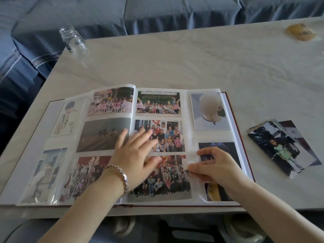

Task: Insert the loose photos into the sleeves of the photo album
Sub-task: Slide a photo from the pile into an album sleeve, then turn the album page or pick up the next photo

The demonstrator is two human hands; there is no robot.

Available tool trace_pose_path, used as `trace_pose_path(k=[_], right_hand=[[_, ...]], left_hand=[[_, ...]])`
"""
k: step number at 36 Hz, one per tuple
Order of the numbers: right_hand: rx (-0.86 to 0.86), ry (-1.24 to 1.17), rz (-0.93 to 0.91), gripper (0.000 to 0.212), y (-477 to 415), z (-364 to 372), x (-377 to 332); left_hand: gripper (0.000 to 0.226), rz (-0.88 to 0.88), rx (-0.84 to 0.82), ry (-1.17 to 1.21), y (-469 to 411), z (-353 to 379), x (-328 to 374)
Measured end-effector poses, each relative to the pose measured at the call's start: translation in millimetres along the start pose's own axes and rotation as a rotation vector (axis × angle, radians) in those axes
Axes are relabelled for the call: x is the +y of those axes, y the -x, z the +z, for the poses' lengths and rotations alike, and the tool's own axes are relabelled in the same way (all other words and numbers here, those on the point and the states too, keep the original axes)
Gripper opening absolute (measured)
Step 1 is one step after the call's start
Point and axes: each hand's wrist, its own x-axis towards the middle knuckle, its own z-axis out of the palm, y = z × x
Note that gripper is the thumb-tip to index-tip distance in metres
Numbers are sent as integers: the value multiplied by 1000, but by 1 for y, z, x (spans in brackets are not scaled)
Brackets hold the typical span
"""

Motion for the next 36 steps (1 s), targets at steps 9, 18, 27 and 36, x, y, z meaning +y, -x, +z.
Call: trace_pose_path(k=[9,18,27,36], right_hand=[[-55,38,-106,22,2,-11,-11],[437,264,-221,39,6,-76,-8],[-234,-559,11,72,-14,-57,-19],[-244,-70,-515,32,2,19,-34]], left_hand=[[102,244,-293,-31,-2,6,63],[75,297,-70,198,-2,2,72],[42,156,-150,783,-3,-28,60],[95,-260,-372,1629,-25,-63,28]])
